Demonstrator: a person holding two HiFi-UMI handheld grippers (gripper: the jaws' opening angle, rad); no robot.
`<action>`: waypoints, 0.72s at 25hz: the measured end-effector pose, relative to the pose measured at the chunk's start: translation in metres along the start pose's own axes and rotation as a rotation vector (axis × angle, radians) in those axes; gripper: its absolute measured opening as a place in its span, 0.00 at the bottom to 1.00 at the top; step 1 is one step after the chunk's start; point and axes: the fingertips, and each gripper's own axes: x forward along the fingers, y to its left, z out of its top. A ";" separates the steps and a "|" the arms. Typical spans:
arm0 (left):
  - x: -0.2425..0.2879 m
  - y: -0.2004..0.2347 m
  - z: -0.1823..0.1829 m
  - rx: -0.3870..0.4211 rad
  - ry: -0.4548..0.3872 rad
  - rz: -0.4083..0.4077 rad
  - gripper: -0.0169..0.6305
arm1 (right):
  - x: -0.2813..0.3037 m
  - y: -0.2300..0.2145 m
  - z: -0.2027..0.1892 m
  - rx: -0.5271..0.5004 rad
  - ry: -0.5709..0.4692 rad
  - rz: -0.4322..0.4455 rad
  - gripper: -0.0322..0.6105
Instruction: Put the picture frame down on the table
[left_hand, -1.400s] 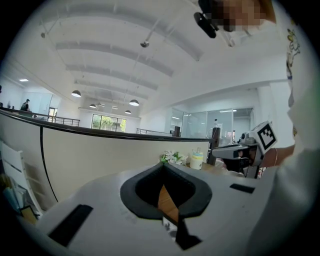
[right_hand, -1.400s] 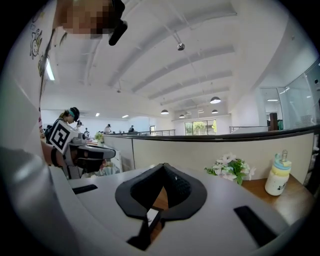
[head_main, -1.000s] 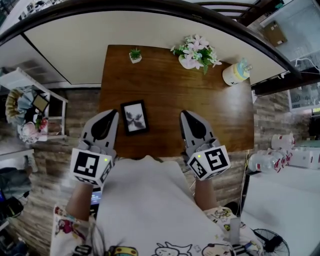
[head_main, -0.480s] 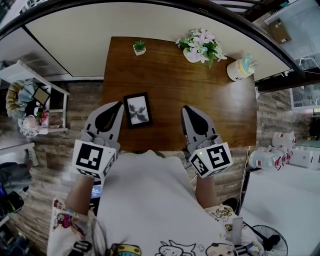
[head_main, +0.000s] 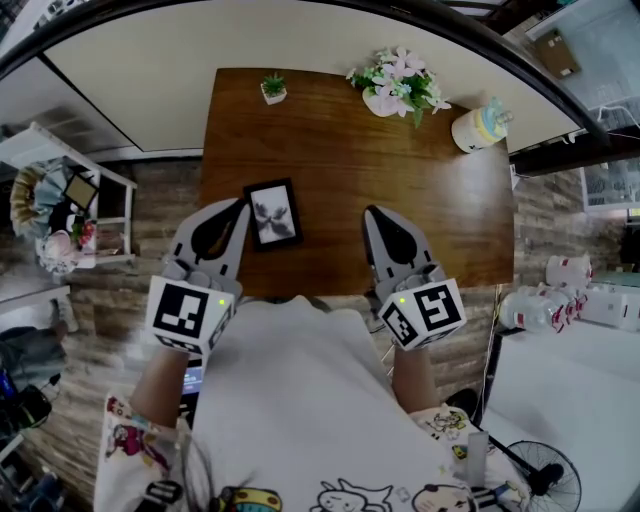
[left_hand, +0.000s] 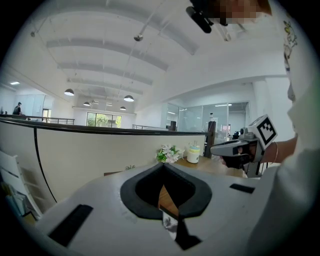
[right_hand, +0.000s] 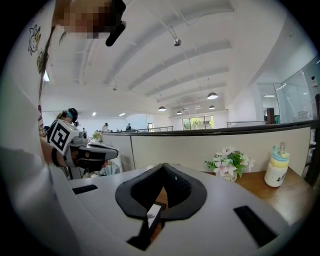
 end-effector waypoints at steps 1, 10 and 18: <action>0.000 0.000 0.000 -0.001 0.002 0.001 0.03 | 0.000 -0.001 0.000 0.003 0.000 -0.001 0.05; 0.001 0.001 -0.001 0.000 0.005 0.010 0.03 | 0.000 -0.006 0.000 0.012 -0.003 -0.009 0.05; 0.001 0.003 -0.002 0.008 0.010 0.014 0.03 | 0.002 -0.007 -0.001 0.019 0.000 -0.004 0.05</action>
